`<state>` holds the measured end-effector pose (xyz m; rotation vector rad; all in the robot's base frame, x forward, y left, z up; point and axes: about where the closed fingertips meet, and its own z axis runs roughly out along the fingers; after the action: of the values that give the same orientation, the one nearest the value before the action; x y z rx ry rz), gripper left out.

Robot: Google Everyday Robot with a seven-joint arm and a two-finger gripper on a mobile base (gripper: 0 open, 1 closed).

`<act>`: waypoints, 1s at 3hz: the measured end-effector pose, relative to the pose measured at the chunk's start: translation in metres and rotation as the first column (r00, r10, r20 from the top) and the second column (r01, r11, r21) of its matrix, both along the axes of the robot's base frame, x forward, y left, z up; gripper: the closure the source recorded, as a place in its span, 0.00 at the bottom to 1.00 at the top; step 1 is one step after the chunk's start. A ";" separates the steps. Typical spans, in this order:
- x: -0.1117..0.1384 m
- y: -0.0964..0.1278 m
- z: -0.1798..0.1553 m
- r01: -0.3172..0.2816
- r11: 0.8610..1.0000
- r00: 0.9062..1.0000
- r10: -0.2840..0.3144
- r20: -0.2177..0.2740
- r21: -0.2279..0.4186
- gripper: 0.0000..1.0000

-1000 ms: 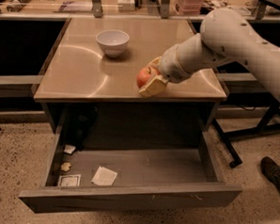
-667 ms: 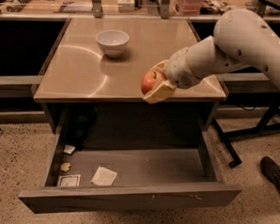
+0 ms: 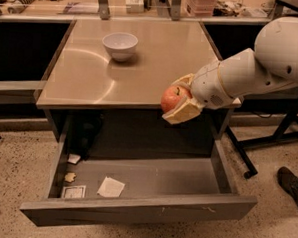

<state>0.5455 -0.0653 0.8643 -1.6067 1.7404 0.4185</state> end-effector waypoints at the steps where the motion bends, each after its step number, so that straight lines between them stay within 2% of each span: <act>1: -0.023 0.003 -0.026 -0.027 1.000 0.999 0.027 -0.031 -0.001 1.00; 2: -0.061 0.007 -0.071 -0.046 0.998 0.996 0.048 -0.075 0.031 1.00; 3: -0.093 0.008 -0.131 -0.046 0.996 0.994 0.053 -0.097 0.071 1.00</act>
Offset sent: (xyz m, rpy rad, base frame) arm -0.1137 0.0042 -0.1387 0.0740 0.1430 0.0566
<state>0.4530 -0.0575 0.7329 -1.6067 1.7417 0.5845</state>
